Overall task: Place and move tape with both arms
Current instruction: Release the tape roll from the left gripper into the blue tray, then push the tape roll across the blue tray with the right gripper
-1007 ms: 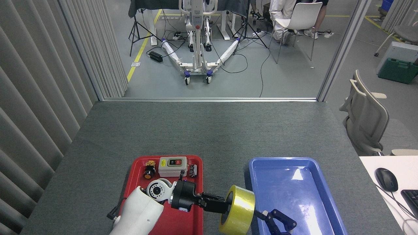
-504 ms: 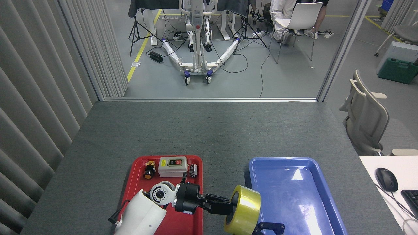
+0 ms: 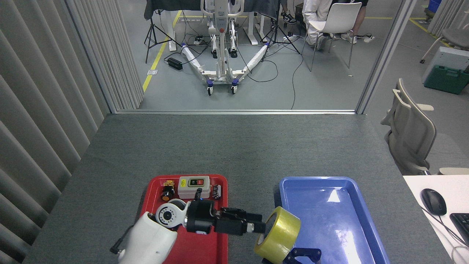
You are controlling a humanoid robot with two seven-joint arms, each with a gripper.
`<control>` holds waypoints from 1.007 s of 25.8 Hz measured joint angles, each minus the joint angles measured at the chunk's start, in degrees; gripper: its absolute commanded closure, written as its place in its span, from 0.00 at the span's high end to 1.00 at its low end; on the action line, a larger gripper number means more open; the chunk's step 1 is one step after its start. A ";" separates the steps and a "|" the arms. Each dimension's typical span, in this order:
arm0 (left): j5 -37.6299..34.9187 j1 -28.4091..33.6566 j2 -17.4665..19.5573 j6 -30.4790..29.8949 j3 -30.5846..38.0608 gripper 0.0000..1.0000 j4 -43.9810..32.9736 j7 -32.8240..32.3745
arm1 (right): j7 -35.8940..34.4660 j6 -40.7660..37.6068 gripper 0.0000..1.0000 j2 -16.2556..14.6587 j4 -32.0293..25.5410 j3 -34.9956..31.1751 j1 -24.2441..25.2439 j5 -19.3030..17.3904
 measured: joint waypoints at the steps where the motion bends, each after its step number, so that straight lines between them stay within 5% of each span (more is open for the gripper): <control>1: 0.10 0.33 1.40 2.97 1.26 1.00 -1.49 2.22 | 0.12 -0.12 0.01 0.11 -0.06 -0.41 0.03 -0.35; 5: 0.18 3.42 7.42 17.14 6.47 1.00 -6.80 15.12 | 6.48 0.49 0.00 1.21 -0.12 -4.15 0.60 -6.18; 9: -4.06 9.61 10.77 25.89 9.96 0.99 -12.97 33.90 | 25.40 17.30 0.01 1.80 -0.67 -6.44 -0.05 -17.66; 13: -25.60 16.67 11.96 28.71 10.97 0.99 -19.62 54.03 | 40.89 33.94 0.00 1.71 -1.73 -7.01 -3.26 -22.73; 17: -52.68 23.91 10.85 32.73 12.37 0.99 -24.05 71.87 | 53.69 40.31 0.00 0.78 -2.05 -7.44 -6.80 -23.94; 21: -66.57 28.83 9.17 38.84 13.70 0.99 -26.12 77.31 | 65.66 41.70 0.00 -0.34 -1.80 -7.56 -10.44 -25.72; 26: -68.60 31.60 9.03 42.60 17.90 0.99 -29.58 76.13 | 79.24 42.66 0.00 -1.37 -1.52 -7.52 -14.04 -28.51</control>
